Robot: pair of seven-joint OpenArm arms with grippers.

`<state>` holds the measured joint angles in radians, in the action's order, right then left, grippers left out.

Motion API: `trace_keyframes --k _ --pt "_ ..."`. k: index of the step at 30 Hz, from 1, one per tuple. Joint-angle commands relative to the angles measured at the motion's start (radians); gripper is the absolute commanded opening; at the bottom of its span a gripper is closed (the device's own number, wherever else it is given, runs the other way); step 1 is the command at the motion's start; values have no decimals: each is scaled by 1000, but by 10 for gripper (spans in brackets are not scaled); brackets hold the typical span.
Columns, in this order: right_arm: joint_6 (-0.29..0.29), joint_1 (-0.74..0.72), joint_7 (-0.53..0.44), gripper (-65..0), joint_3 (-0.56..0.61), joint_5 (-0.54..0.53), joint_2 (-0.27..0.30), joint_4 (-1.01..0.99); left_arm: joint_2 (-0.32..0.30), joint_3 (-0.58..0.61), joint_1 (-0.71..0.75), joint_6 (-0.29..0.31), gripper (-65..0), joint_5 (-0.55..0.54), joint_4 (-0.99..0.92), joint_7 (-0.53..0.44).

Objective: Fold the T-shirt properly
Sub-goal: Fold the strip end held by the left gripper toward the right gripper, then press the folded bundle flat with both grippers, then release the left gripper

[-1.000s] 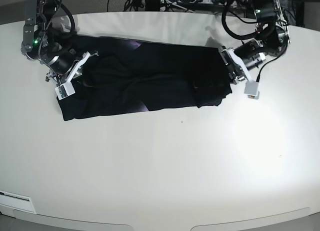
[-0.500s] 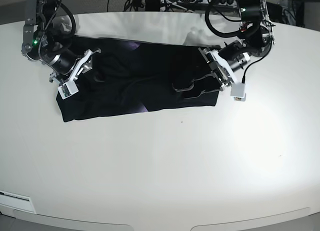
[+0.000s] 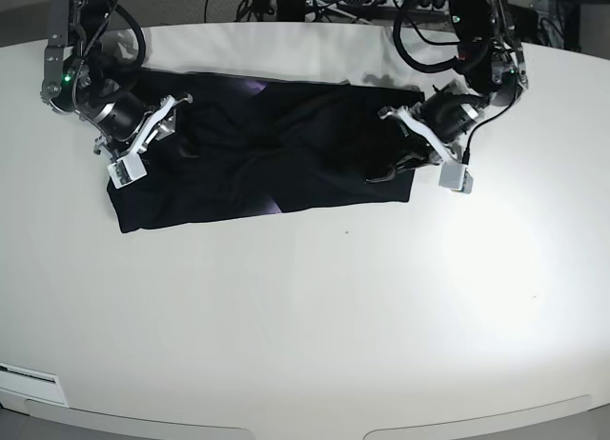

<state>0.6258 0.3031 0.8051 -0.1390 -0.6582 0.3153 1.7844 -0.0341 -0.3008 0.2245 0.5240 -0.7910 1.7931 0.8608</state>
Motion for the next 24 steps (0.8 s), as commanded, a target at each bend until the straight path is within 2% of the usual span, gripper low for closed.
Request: trace_keyframes --k 1,4,10,12,14,16,18,21,24 --pt "4 -4 4 -298 -4 -3 12 35 -2 7 -9 -22 -650 33 14 -37" --pt "3 -7 4 -298 -4 -2 12 97 -13 34 -9 -39 -650 122 -33 -83" --pt "-7 -28 27 -298 -28 8 21 251 -39 71 -12 -49 -650 156 -179 -105" --pt "-46 -34 30 -298 -69 8 23 305 -48 71 -11 -74 -650 155 -196 -101" --pt "-114 -34 47 -298 -123 20 23 328 -64 71 -12 -72 -650 155 -196 -93" --pt "-197 -30 65 -298 -168 83 23 312 -87 71 -11 -72 -650 151 -195 -93" --pt "-244 -29 76 -291 -204 117 23 253 -116 71 -12 -72 -650 147 -195 -89" --pt "-248 -32 77 -235 -266 41 23 109 -154 71 -13 -72 -650 106 -195 -75" --pt "-222 -37 90 -228 -331 -59 23 -30 -172 71 -12 -68 -650 81 -195 -64"
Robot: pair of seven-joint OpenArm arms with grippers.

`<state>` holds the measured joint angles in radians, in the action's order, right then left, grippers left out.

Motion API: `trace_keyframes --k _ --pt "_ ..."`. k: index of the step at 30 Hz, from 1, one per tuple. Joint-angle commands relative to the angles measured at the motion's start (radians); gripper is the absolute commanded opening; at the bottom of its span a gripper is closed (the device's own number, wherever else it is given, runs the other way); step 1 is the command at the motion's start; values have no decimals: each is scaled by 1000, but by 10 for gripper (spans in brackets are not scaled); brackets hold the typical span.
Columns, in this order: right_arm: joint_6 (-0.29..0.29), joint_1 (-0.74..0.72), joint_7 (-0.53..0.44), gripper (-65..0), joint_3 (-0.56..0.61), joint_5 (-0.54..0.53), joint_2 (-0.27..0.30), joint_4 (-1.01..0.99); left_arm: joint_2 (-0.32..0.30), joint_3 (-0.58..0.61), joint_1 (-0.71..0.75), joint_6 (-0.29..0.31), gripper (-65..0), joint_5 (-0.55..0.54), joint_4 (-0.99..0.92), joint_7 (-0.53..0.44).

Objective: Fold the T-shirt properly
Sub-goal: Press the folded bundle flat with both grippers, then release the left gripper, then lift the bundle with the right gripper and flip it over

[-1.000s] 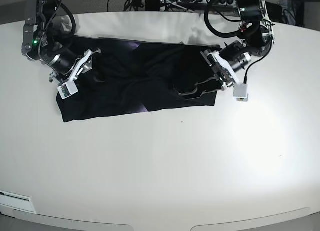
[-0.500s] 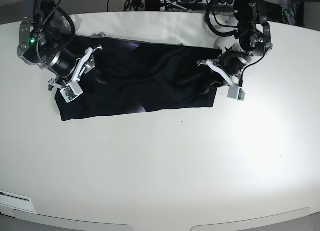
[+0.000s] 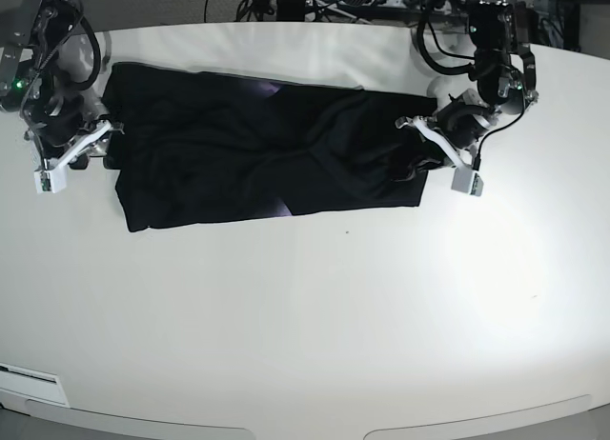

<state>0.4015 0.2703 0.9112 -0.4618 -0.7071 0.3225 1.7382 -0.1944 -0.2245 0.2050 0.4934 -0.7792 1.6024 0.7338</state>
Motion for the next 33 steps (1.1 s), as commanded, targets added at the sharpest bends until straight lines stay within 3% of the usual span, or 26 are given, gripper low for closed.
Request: trace_keyframes --k 1,6,12,15,17,19,21,22,24,27,33 --pt "19 -8 6 -228 -29 -62 16 -22 -16 -6 8 -38 -650 68 -5 64" --pt "109 -13 191 -228 -51 -421 9 -162 -27 -6 8 -37 -650 66 -5 80" --pt "214 -16 238 -228 73 -455 -29 -200 -27 -6 7 -38 -650 -4 -5 86" --pt "247 -29 226 -236 167 -411 -29 -195 -27 -6 7 -37 -650 -19 -5 86" --pt "246 -47 211 -282 200 -377 -29 -195 -27 -6 8 -22 -650 -19 -5 86" --pt "246 -73 208 -396 206 -359 -28 -195 -27 -6 7 29 -650 -27 -3 86" --pt "246 -101 219 -582 203 -357 -19 -192 -27 -6 7 81 -650 -69 4 90" --pt "246 -113 232 -645 198 -357 -10 -186 -27 -6 7 111 -650 -98 12 98" --pt "246 -129 235 -650 183 -314 8 -155 -27 -9 7 163 -650 -174 39 122" --pt "220 -155 234 -650 158 -133 27 -73 -28 -33 -2 200 -650 -261 77 174" --pt "53 -166 146 -650 147 156 103 104 -27 -105 -2 199 -617 -296 97 203"
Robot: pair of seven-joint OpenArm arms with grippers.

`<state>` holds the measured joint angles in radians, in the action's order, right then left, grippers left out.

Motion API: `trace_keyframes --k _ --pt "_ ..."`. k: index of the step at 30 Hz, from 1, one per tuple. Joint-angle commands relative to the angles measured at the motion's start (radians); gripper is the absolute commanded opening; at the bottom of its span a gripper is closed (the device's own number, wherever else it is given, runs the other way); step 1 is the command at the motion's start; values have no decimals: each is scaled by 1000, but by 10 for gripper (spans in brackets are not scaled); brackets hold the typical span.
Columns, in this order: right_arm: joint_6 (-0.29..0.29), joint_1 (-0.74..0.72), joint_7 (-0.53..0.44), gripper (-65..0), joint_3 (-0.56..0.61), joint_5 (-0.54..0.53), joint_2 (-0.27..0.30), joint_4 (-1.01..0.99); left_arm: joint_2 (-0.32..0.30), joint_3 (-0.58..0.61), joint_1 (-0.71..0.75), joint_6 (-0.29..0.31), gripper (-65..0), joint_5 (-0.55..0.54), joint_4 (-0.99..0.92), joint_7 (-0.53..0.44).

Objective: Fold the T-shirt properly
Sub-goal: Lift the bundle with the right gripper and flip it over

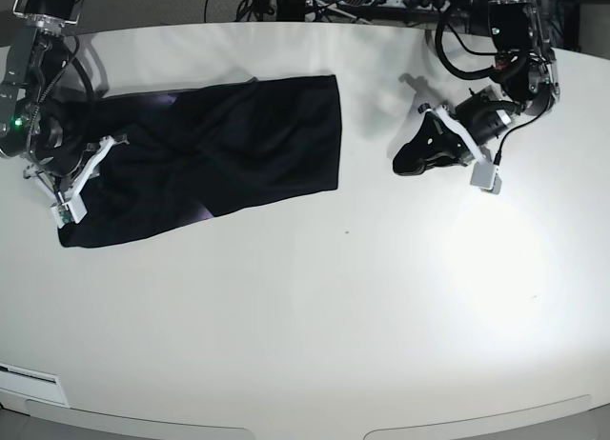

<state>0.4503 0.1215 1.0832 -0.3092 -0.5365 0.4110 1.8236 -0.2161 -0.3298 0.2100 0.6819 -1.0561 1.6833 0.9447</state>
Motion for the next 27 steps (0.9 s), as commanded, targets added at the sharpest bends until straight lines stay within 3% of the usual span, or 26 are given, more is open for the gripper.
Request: trace_keyframes --k 1,4,6,9,11,12,15,24,27 --pt "-29 -16 -33 -650 -6 30 24 49 -6 -5 -5 10 -617 -19 16 -8" --pt "-122 -16 -30 -650 -6 85 35 146 -6 -6 -5 10 -617 -19 16 -7" --pt "-147 -13 -25 -650 -6 71 34 219 -6 -5 -5 10 -617 -19 16 -4" --pt "-166 5 -25 -650 -6 -2 32 317 -5 -5 2 2 -618 -19 16 -1" --pt "-166 26 -25 -650 -6 -117 31 357 -5 -5 5 -1 -618 -19 16 -1" --pt "-159 37 -26 -650 -6 -185 27 368 -5 -5 6 0 -617 -20 16 -2" --pt "-70 54 -22 -650 -6 -308 -24 373 -5 -5 6 0 -618 -19 16 -1" --pt "57 56 33 -650 -5 -506 -229 373 -5 -5 11 -1 -618 -19 16 -1" --pt "79 63 48 -650 -5 -513 -301 372 -5 -5 11 0 -618 -19 16 -1"
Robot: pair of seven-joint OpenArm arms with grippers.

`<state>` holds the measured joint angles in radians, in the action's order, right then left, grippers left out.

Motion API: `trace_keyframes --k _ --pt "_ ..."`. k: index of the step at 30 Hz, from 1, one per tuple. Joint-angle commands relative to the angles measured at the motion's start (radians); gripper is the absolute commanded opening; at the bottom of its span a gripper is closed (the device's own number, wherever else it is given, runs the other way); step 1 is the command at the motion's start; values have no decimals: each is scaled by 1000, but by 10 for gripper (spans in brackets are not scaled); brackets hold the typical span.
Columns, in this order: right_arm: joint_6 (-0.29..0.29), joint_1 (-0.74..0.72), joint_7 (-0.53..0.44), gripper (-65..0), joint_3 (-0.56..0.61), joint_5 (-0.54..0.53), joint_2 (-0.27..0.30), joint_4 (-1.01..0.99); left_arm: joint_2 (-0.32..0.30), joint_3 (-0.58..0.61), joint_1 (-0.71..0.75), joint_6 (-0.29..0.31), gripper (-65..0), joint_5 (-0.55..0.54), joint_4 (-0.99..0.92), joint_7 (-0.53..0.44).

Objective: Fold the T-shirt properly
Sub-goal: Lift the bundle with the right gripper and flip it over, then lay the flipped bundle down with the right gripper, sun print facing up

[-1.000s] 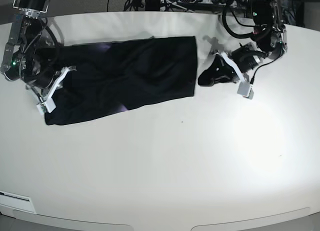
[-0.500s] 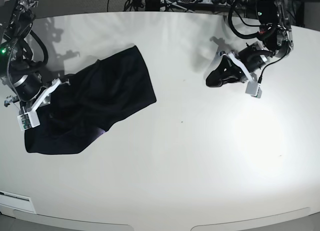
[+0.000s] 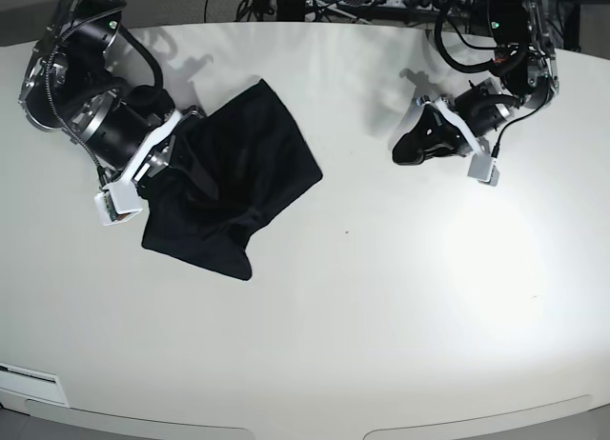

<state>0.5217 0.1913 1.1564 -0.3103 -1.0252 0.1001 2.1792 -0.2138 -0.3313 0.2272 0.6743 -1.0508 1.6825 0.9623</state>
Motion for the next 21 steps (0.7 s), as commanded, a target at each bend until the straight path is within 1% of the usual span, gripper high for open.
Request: trace_keyframes --k 1,3,6,9,11,12,13,15,16,17,19,21 --pt "17 -2 -26 -650 -3 -26 -8 17 -8 -3 -6 7 -618 -25 17 -19" --pt "32 7 -26 -650 -2 -25 -42 16 -7 -3 -6 7 -618 -25 17 -19" --pt "50 24 -26 -650 25 -18 -73 6 -7 -3 -6 7 -618 -29 17 -19" --pt "73 47 -30 -650 88 -5 -90 -22 -7 -3 -6 7 -620 -46 17 -19" --pt "87 59 -48 -650 149 29 -90 -61 -7 -3 -6 7 -620 -57 17 -19" --pt "88 63 -53 -623 186 37 -90 -88 -8 -3 -6 7 -620 -59 17 -19" --pt "102 63 -50 -538 229 39 -89 -123 -8 -3 -6 7 -620 -58 17 -19" --pt "138 63 -22 -284 330 37 -89 -187 -8 -3 -6 7 -620 -58 17 -19" --pt "162 61 -17 -183 382 31 -89 -208 -8 -3 -6 7 -620 -58 17 -19" --pt "176 59 -14 -133 433 31 -84 -216 -8 -3 -7 7 -620 -58 17 -19" --pt "176 37 -16 -126 504 19 -84 -206 -8 -3 -9 7 -620 -58 17 -19" --pt "176 -3 -14 -127 553 -27 -84 -190 -8 -3 -9 7 -620 -59 17 -19"
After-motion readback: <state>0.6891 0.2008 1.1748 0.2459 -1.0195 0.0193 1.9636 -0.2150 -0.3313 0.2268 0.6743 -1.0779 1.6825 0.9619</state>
